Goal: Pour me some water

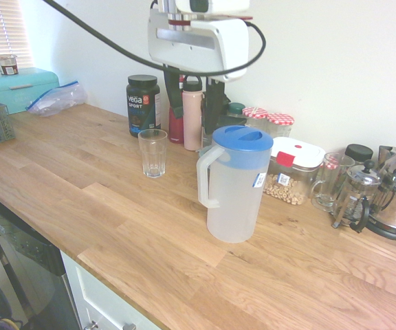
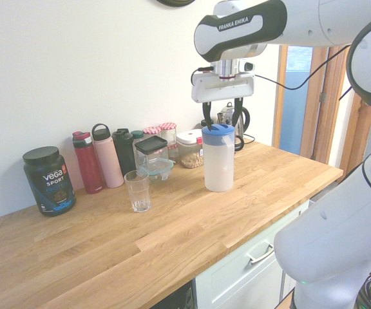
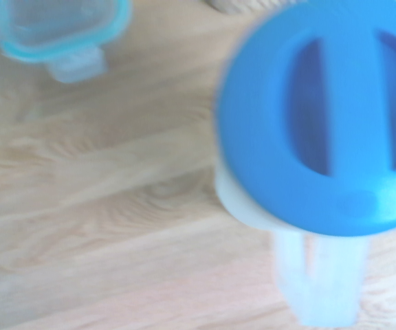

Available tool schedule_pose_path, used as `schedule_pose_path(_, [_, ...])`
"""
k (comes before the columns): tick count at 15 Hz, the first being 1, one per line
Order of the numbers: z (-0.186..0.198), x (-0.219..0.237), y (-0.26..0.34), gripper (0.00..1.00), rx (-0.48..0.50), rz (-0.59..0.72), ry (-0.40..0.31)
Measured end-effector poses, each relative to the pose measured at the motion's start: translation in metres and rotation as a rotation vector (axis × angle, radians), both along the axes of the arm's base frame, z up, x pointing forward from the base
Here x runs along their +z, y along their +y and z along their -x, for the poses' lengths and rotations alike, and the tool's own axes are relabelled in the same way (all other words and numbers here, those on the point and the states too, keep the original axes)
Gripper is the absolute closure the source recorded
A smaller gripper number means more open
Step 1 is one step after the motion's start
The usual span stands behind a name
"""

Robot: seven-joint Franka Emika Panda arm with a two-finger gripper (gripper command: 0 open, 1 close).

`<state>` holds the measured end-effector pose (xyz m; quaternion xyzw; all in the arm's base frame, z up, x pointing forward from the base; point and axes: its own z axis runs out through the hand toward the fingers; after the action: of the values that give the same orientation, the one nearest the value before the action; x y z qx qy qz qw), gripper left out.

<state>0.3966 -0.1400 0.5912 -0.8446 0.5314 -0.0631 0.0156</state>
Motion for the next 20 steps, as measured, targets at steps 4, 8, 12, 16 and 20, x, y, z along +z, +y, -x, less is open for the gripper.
schedule_pose_path(4, [0.008,-0.046,-0.023,0.0,0.03,-0.02,0.026])
schedule_pose_path(8, [0.006,-0.078,-0.03,1.0,0.065,-0.002,-0.003])
schedule_pose_path(12, [-0.008,-0.085,-0.028,1.0,0.083,0.026,-0.044])
schedule_pose_path(16, [-0.02,-0.092,-0.025,1.0,0.107,0.039,-0.055])
schedule_pose_path(20, [-0.024,-0.092,-0.023,1.0,0.113,0.042,-0.053])
